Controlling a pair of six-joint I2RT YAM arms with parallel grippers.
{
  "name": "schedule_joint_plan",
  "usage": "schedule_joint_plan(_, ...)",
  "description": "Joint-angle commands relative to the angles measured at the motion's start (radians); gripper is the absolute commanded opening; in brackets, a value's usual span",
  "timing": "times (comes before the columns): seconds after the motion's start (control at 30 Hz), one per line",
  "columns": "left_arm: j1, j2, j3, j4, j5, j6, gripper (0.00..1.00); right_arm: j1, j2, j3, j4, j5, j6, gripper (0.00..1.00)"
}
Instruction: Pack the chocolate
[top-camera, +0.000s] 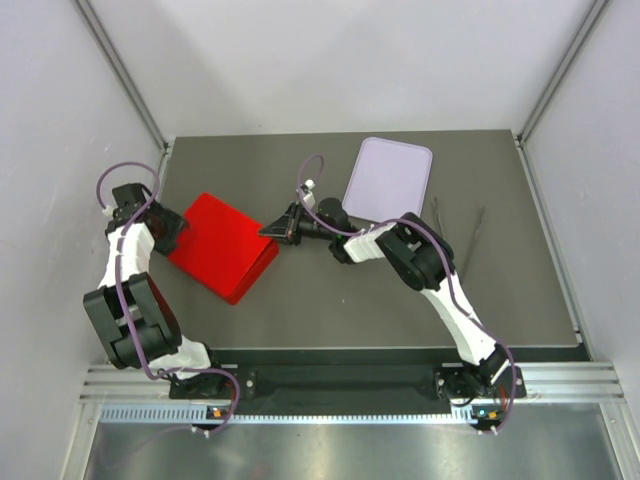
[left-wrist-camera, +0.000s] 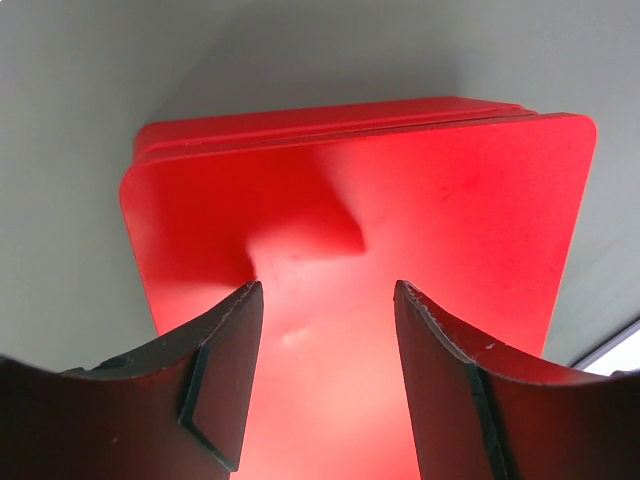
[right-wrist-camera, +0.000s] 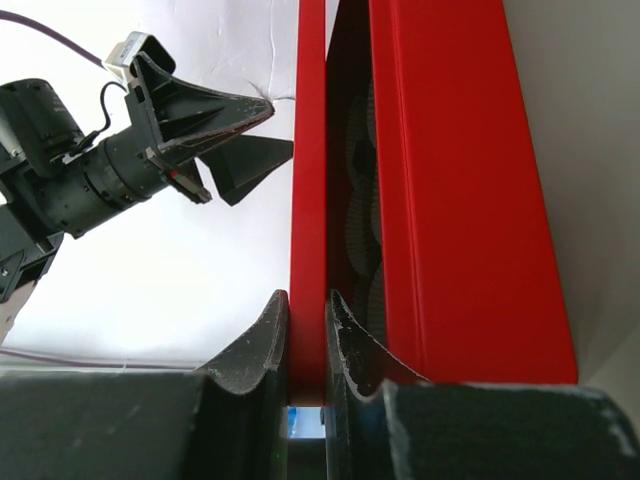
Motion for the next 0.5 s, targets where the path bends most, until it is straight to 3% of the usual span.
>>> schedule_joint_plan(0.0,0.009,-0.003,-0.011,0.053,-0.002,0.004,0.6,0.009,0.008,0.064,0.052,0.011,-0.014,0.0)
schedule_joint_plan(0.23,0.007,0.034,-0.023,0.073,-0.005,0.009,0.59,0.007,0.005,0.069,0.029,0.016,-0.028,0.01)
schedule_joint_plan(0.47,0.007,0.052,-0.034,0.075,-0.011,0.012,0.59,-0.01,-0.024,0.015,0.042,0.024,-0.031,0.11)
